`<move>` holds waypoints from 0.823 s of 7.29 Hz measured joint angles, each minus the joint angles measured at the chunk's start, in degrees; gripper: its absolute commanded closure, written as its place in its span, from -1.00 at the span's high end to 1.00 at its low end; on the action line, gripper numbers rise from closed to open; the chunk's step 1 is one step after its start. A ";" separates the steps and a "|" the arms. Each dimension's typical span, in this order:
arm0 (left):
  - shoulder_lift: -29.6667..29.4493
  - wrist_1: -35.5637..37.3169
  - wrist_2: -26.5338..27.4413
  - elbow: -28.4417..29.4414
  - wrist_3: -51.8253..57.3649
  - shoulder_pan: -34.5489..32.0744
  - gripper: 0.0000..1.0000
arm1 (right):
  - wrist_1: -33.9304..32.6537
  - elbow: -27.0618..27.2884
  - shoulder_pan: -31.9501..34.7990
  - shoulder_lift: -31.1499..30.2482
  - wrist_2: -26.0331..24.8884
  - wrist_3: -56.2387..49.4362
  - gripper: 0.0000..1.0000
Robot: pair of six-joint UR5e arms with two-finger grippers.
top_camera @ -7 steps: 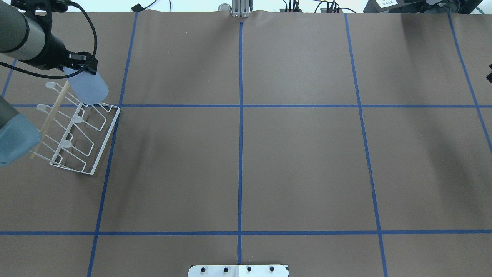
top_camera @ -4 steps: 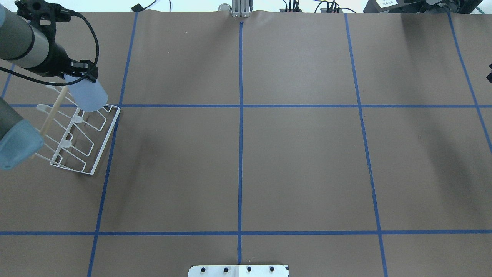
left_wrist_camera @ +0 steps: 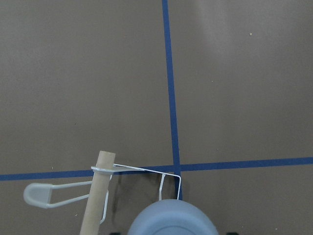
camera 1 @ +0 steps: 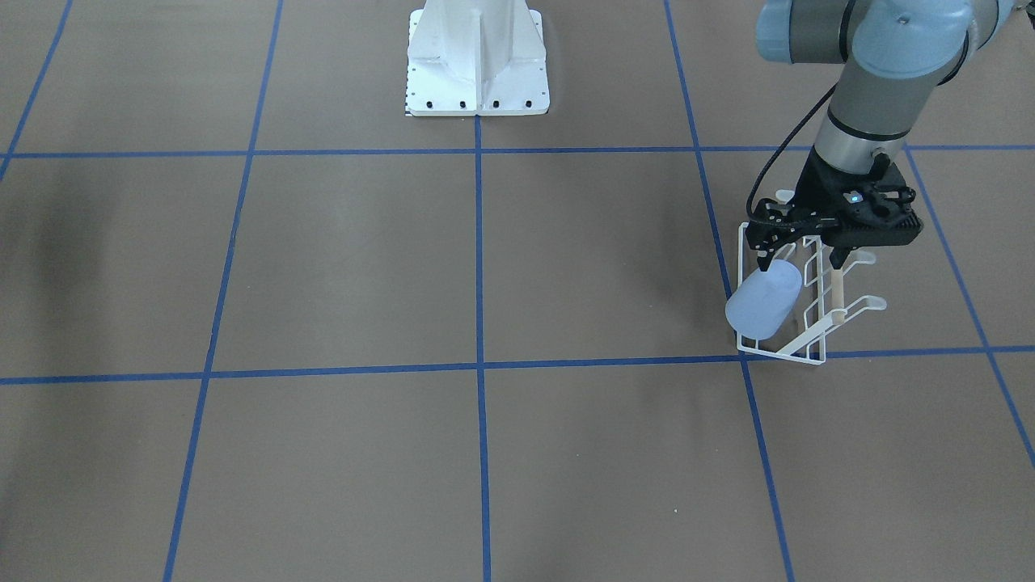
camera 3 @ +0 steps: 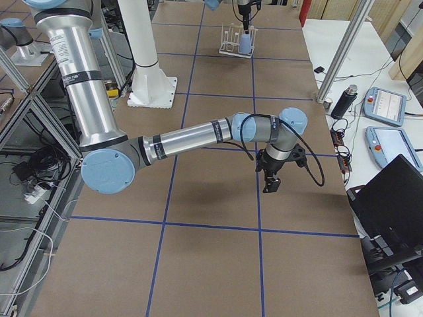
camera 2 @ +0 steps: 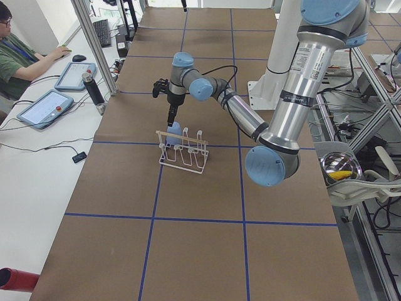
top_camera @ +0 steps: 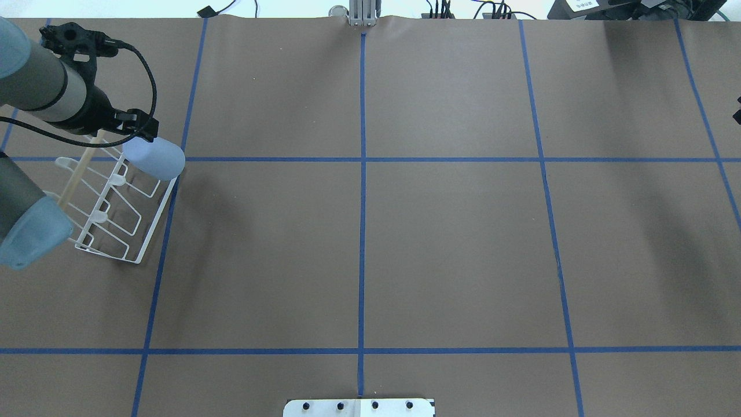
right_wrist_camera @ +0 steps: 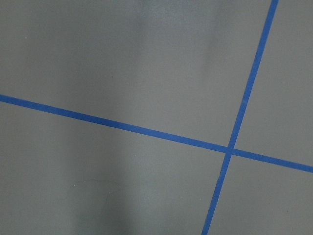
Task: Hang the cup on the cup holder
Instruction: 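Lower the cup with the left gripper onto a peg of the wire rack, then open the left gripper and raise it away from the hung cup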
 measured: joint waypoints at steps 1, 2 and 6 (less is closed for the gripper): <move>0.10 0.04 0.16 -0.57 0.21 -0.06 0.97 | 0.10 0.53 -0.08 -0.16 -0.07 0.18 1.00; 0.64 0.23 0.22 -1.81 0.54 -0.67 0.97 | 0.22 0.85 -0.13 -0.18 -0.16 0.23 1.00; 7.38 6.31 -8.43 -2.22 25.86 -19.23 0.97 | 1.21 0.94 0.42 -1.53 -0.40 0.16 1.00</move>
